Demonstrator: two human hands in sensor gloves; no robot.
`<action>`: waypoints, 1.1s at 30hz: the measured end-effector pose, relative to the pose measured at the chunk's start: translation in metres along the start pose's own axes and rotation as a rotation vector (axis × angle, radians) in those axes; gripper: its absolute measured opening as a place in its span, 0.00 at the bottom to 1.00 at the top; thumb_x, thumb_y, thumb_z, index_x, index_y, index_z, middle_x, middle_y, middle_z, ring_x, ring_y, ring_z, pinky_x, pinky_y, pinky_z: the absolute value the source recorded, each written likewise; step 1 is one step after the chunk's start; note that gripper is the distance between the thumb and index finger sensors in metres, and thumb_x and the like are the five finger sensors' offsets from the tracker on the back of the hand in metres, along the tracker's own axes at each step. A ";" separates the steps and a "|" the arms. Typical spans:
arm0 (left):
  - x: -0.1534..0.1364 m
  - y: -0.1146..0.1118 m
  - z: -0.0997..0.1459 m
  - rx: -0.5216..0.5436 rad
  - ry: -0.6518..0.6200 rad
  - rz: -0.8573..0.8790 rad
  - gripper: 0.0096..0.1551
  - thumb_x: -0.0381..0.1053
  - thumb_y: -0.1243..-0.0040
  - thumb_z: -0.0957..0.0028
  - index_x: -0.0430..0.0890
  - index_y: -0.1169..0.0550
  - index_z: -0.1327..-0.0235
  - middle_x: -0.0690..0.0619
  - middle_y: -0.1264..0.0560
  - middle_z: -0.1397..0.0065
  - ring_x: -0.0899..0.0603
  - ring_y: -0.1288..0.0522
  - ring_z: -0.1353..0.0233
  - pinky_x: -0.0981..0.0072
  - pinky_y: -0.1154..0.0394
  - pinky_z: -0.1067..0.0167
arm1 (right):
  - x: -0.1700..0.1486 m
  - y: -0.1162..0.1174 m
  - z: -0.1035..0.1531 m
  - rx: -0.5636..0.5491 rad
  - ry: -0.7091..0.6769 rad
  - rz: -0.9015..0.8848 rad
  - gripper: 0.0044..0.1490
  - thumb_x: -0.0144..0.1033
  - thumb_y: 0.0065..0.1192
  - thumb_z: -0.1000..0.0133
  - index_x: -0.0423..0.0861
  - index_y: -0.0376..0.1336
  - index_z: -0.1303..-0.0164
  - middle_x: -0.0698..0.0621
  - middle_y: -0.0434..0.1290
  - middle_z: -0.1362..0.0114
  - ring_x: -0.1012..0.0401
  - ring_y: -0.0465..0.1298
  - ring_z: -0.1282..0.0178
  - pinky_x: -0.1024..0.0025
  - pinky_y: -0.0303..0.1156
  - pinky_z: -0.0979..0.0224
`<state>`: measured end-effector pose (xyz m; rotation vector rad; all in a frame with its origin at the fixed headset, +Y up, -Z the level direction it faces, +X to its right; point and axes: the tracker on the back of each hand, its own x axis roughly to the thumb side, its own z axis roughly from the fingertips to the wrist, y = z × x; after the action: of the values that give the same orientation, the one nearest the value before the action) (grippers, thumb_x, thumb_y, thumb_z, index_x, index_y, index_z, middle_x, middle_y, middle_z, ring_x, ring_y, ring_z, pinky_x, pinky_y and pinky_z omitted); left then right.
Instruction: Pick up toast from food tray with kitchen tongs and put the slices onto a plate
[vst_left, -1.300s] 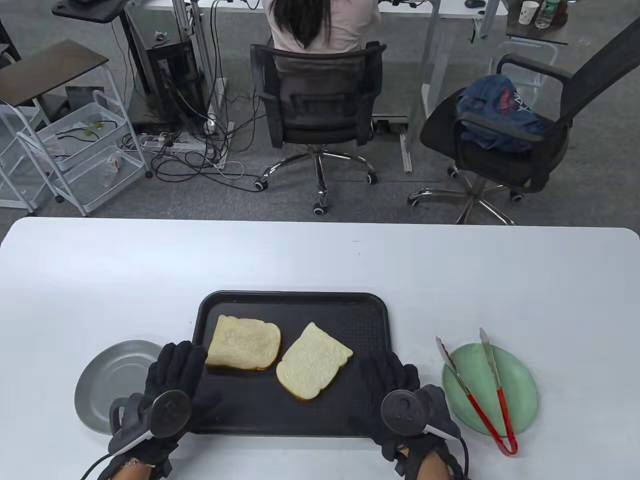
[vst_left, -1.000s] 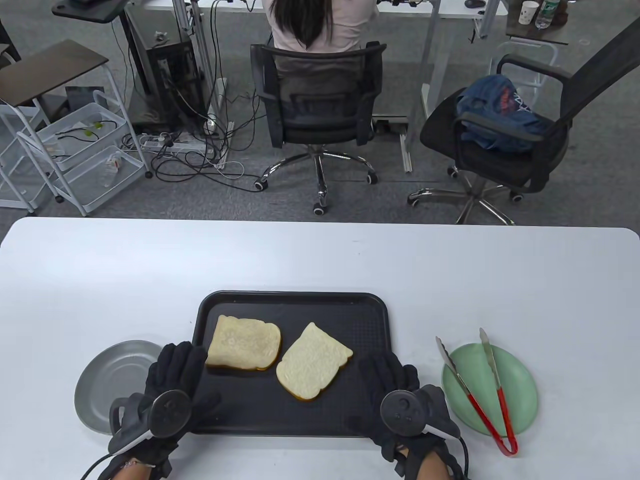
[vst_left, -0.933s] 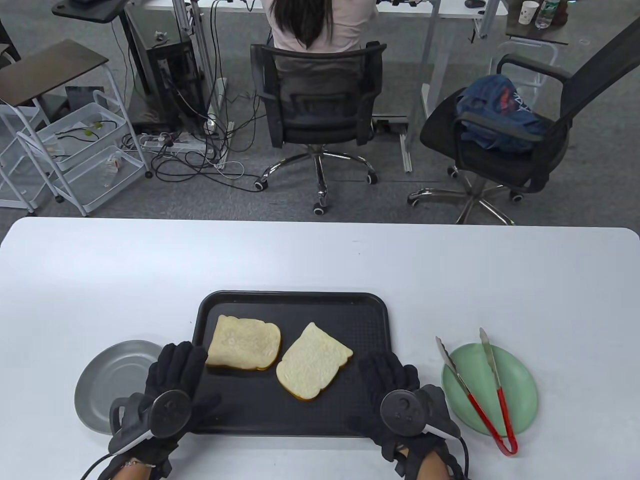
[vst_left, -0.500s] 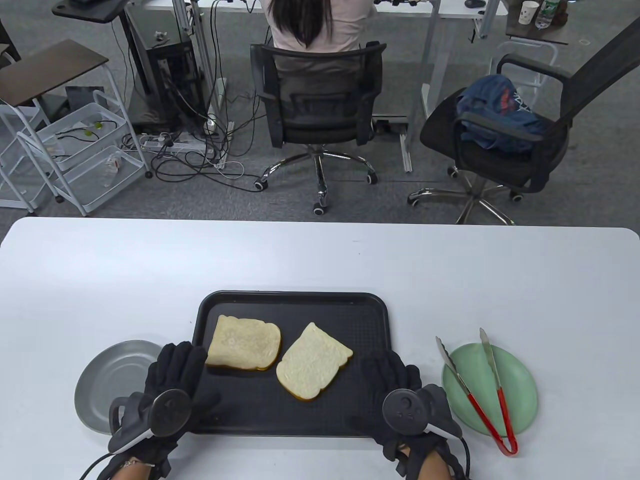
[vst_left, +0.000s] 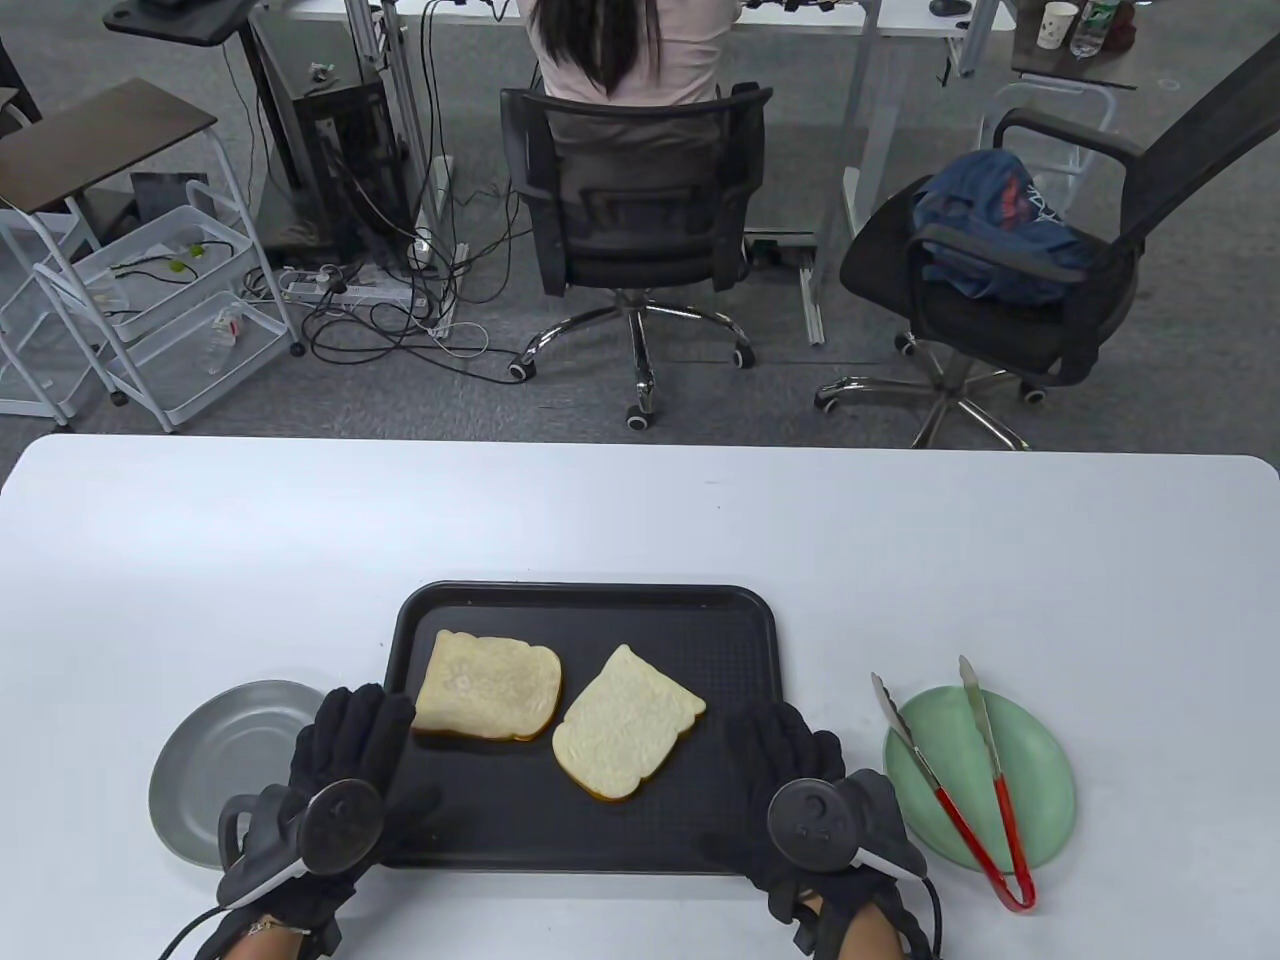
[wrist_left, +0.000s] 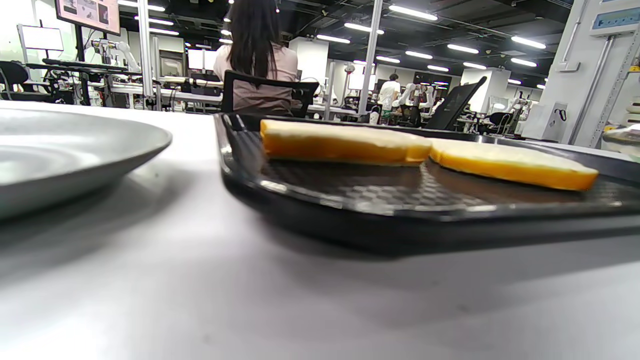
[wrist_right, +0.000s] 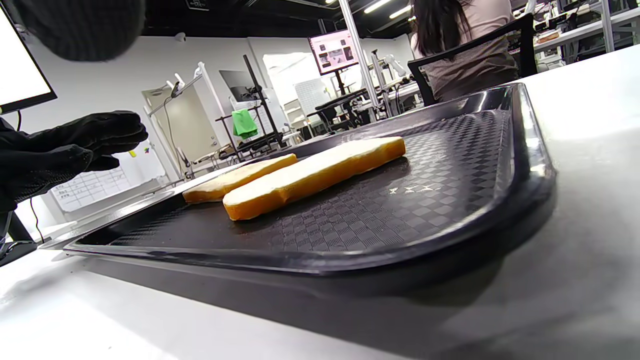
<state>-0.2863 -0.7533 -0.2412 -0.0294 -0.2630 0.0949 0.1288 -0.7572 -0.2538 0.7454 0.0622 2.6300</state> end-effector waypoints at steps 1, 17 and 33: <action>0.000 0.000 0.000 0.000 0.000 0.000 0.55 0.75 0.63 0.39 0.49 0.61 0.10 0.40 0.62 0.09 0.27 0.60 0.13 0.33 0.51 0.17 | 0.000 0.000 0.000 -0.001 0.000 -0.002 0.69 0.67 0.60 0.54 0.37 0.32 0.24 0.29 0.36 0.18 0.29 0.38 0.21 0.21 0.39 0.34; 0.000 -0.001 -0.001 -0.008 -0.002 0.003 0.55 0.76 0.63 0.39 0.49 0.62 0.10 0.40 0.62 0.09 0.27 0.60 0.13 0.33 0.51 0.17 | -0.025 -0.036 0.025 -0.187 0.101 0.015 0.72 0.65 0.64 0.56 0.33 0.33 0.24 0.26 0.37 0.19 0.29 0.41 0.22 0.34 0.40 0.29; 0.000 -0.002 -0.001 -0.022 -0.002 0.006 0.55 0.75 0.63 0.39 0.48 0.61 0.10 0.39 0.62 0.09 0.27 0.60 0.13 0.33 0.51 0.18 | -0.086 -0.067 0.077 -0.415 0.466 0.000 0.73 0.62 0.69 0.57 0.29 0.35 0.25 0.24 0.40 0.21 0.27 0.44 0.24 0.35 0.43 0.30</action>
<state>-0.2859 -0.7553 -0.2418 -0.0518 -0.2659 0.0976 0.2597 -0.7344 -0.2406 -0.0081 -0.3411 2.6308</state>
